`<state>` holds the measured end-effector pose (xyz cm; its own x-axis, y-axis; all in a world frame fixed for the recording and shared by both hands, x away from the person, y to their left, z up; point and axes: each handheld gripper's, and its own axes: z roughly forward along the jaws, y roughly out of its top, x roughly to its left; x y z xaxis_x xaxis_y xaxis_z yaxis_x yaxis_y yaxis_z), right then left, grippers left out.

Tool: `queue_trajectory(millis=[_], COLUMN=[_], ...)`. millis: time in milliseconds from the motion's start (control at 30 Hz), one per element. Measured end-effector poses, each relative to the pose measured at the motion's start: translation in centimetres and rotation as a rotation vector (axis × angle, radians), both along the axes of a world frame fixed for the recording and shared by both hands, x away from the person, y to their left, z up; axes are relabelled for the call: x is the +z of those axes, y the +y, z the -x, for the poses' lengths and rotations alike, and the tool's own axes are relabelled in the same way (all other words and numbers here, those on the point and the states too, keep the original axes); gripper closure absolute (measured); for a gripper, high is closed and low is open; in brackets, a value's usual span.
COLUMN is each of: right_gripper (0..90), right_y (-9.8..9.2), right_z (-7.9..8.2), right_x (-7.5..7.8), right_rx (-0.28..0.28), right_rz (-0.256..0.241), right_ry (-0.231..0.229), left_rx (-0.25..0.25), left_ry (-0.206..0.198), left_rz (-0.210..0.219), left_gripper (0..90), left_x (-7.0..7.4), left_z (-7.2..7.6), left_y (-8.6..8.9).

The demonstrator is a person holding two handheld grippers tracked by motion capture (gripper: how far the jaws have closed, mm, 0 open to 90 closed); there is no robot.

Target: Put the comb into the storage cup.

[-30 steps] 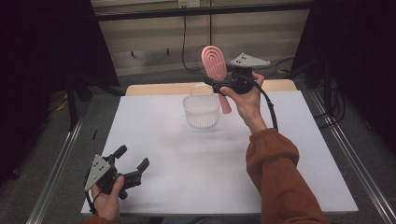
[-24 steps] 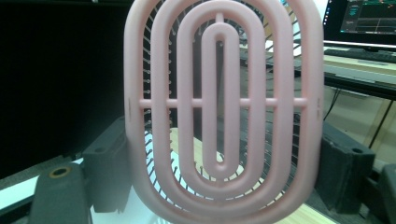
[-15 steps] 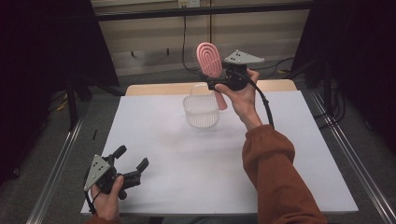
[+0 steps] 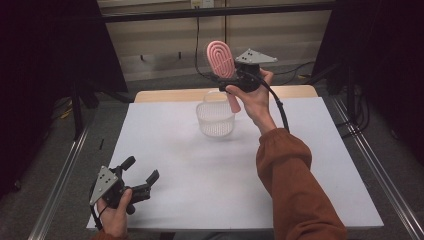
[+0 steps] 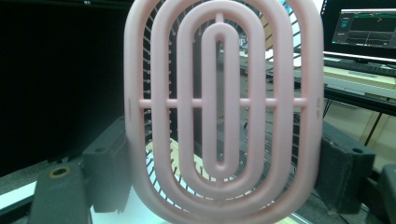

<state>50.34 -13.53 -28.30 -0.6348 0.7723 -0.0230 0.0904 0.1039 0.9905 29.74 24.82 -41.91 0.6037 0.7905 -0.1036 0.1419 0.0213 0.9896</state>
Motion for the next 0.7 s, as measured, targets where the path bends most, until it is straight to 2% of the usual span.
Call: queue_trajectory(millis=[700], right_gripper=[19.4], right_y=[0.9], right_z=[-1.9], right_x=[-1.0], right_rx=[-0.012], right_rz=[-0.030], right_ry=[-0.004], left_rx=[-0.008], left_ry=[0.000], left_rz=[-0.006], left_gripper=[3.1], left_x=[0.0], left_z=[0.0], left_y=[0.0])
